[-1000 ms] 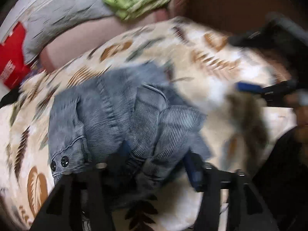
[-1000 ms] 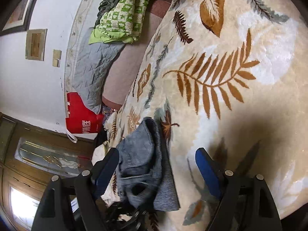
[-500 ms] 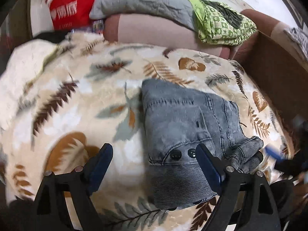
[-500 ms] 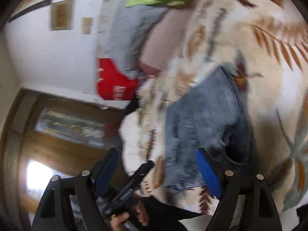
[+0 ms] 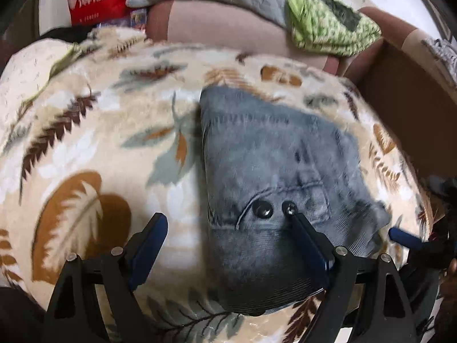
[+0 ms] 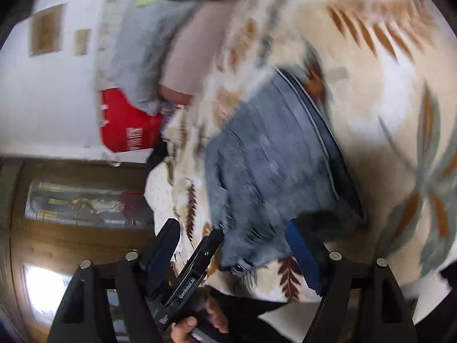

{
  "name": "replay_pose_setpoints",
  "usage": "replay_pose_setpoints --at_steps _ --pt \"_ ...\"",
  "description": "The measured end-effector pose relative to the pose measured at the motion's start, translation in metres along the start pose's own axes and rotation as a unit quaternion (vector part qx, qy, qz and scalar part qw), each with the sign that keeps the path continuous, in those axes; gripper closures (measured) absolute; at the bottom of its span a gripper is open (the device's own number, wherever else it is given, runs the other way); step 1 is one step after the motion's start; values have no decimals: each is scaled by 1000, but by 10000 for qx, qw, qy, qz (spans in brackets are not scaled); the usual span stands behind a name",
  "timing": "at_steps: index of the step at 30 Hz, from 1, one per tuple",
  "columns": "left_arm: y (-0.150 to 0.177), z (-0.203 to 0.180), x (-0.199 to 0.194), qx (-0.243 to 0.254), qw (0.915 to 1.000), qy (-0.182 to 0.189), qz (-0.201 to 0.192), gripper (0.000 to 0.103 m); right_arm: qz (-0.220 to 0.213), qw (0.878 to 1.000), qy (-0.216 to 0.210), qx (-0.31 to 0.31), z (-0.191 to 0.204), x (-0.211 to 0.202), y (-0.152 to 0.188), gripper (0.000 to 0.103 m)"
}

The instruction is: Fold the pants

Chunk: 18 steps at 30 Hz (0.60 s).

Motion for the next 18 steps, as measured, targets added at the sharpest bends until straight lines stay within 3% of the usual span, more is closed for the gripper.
replay_pose_setpoints --at_steps 4,9,10,11,14,18 --pt "4 4 3 -42 10000 69 -53 15 -34 9989 84 451 -15 16 1 23" --pt "6 6 6 -46 9999 99 -76 14 -354 9974 416 474 -19 20 -19 28" --pt "7 7 6 -62 9999 104 -87 13 -273 9970 521 512 -22 27 -21 44" --pt "7 8 7 -68 9999 103 -91 13 -187 9962 650 541 -29 34 -22 67" --pt "7 10 5 -104 9998 124 -70 13 -433 9956 801 218 -26 25 -15 96" --pt "-1 5 -14 -151 9994 72 -304 13 -966 9877 1093 -570 7 0 0 96"
Point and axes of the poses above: each gripper's, at about its wrist camera, not at the fingertips, and x roughly the way its jaws point, z to its left, y to its underside, the point moved 2 cm from there along x, roughly the way its jaws point, and after that the axes turned 13 degrees about y, right-handed, at the moved point
